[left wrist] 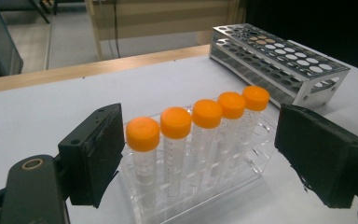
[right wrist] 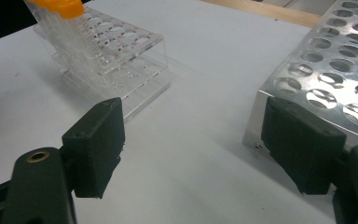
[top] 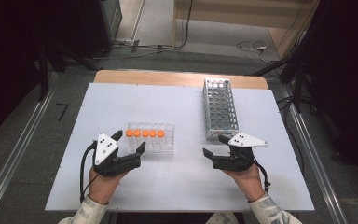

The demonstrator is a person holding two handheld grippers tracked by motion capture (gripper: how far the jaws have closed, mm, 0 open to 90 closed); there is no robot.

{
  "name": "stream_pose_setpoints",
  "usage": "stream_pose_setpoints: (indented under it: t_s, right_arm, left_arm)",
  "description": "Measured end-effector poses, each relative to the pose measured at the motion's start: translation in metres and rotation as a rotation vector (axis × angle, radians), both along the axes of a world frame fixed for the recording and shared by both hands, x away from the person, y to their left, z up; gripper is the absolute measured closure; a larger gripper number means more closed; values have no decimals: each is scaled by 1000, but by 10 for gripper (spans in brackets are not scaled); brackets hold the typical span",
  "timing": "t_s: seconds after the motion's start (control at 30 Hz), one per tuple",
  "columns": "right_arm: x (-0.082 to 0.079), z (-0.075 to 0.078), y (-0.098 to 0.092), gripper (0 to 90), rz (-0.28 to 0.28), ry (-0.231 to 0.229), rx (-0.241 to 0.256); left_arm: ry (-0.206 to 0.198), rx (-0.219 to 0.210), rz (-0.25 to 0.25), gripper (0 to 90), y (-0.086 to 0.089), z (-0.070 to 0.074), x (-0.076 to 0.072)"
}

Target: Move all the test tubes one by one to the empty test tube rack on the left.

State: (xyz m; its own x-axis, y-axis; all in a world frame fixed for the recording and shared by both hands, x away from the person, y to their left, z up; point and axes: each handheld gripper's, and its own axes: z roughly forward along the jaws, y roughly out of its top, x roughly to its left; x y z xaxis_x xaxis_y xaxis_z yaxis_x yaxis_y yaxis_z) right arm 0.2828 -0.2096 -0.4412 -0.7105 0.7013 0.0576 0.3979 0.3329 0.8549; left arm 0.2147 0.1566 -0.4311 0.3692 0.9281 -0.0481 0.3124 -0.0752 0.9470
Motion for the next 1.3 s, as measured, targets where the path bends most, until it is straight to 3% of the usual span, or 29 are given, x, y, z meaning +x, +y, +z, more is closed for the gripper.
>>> stream_pose_setpoints:
  t_s: [1.3]
  right_arm:
    - [-8, -5, -70, 168, -157, -20, -12]
  left_arm:
    - [15, -12, 123, 154, 35, -18, -10]
